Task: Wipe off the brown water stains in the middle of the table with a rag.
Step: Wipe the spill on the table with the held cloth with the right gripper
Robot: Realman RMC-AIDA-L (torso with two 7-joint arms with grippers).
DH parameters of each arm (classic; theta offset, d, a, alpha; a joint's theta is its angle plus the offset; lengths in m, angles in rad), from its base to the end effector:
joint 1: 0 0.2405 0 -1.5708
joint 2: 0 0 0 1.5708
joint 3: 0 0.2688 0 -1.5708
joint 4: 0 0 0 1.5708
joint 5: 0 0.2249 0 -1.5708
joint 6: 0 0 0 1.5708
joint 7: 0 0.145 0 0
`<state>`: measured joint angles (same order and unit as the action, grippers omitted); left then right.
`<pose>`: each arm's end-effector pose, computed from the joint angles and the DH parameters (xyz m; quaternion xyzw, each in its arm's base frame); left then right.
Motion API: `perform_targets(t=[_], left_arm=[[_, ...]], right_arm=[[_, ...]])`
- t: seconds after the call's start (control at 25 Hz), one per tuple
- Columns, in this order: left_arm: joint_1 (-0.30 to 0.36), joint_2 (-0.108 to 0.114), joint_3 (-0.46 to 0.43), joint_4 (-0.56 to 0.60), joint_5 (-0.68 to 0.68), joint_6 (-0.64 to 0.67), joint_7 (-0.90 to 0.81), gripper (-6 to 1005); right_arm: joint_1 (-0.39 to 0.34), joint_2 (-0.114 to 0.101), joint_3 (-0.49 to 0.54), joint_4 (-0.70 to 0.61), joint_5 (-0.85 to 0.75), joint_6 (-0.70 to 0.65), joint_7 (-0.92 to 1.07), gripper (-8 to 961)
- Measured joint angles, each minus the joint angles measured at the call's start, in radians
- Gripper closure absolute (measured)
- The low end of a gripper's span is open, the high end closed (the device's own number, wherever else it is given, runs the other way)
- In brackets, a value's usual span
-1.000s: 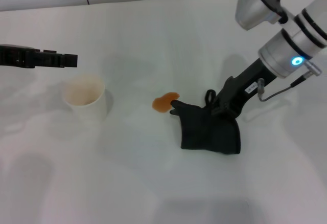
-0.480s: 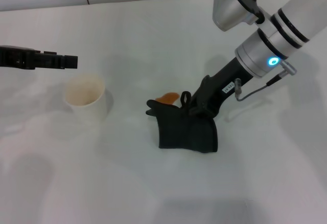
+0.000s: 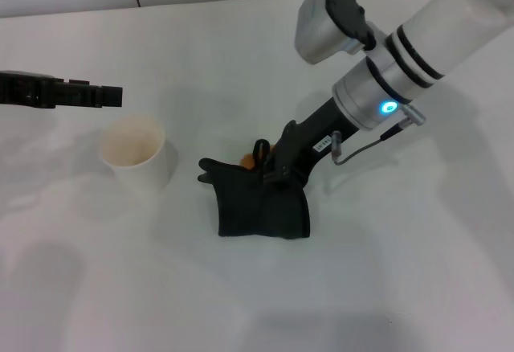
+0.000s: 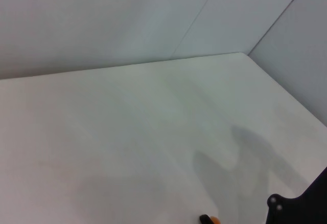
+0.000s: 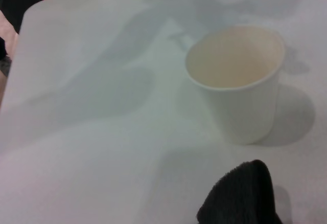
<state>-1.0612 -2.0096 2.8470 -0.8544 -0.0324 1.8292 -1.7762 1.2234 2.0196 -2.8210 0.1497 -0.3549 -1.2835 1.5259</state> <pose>-0.2388 0.4066 0.0732 -0.8985 -0.4075 -0.1290 0.1000 0.1710 0.4202 -0.0887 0.9855 -0.1674 0.0224 0.0148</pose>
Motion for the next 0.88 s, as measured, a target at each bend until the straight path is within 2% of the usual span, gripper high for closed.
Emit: perform_targets(t=[0.44, 0.88], left_arm=[[0.0, 0.0, 0.0, 0.0, 0.005, 0.002, 0.0, 107], [-0.002, -0.001, 0.0, 0.0, 0.006, -0.003, 0.0, 107]], right_arm=[[0.002, 0.001, 0.003, -0.081, 0.002, 0.164, 0.006, 884], [0.017, -0.003, 0.006, -0.086, 0.023, 0.25, 0.018, 884]])
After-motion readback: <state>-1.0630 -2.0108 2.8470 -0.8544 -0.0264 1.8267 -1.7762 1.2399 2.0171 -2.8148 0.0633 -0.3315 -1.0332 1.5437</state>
